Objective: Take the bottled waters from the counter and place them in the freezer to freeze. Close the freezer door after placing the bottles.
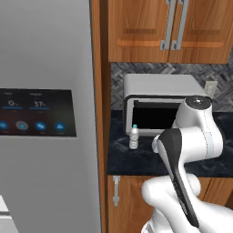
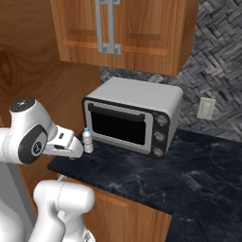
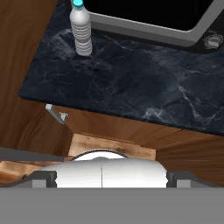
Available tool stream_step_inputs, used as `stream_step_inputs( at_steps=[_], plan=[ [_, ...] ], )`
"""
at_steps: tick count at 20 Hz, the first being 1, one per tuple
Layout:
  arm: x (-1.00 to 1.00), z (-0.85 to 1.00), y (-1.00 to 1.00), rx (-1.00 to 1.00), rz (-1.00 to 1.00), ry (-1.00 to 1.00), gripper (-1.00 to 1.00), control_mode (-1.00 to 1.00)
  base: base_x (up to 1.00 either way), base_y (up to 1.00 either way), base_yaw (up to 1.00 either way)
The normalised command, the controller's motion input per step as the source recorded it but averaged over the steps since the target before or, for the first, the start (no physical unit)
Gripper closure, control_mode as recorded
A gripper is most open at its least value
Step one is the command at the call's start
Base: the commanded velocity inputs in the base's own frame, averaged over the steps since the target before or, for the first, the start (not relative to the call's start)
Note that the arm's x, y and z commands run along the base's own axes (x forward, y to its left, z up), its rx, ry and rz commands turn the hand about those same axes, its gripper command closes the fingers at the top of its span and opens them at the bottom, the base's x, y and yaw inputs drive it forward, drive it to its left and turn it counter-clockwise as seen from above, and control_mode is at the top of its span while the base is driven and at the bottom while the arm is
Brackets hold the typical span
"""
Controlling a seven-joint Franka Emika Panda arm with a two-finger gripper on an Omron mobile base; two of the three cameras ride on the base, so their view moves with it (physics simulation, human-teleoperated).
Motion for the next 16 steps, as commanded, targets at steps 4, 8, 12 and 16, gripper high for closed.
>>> stream_step_inputs(
  at_steps=[4,8,12,16],
  plan=[
    [0.00,0.00,0.00,0.00,0.00,0.00,-1.00,1.00,0.42,-0.03,0.15],
    [0.00,0.00,0.00,0.00,0.00,0.00,-1.00,1.00,0.22,0.00,0.07],
    [0.05,0.00,0.00,0.00,0.00,0.00,-1.00,-1.00,0.00,0.00,0.00],
    [0.46,-0.21,-0.20,0.11,0.10,-0.14,-1.00,-1.00,0.00,0.00,0.00]
  ],
)
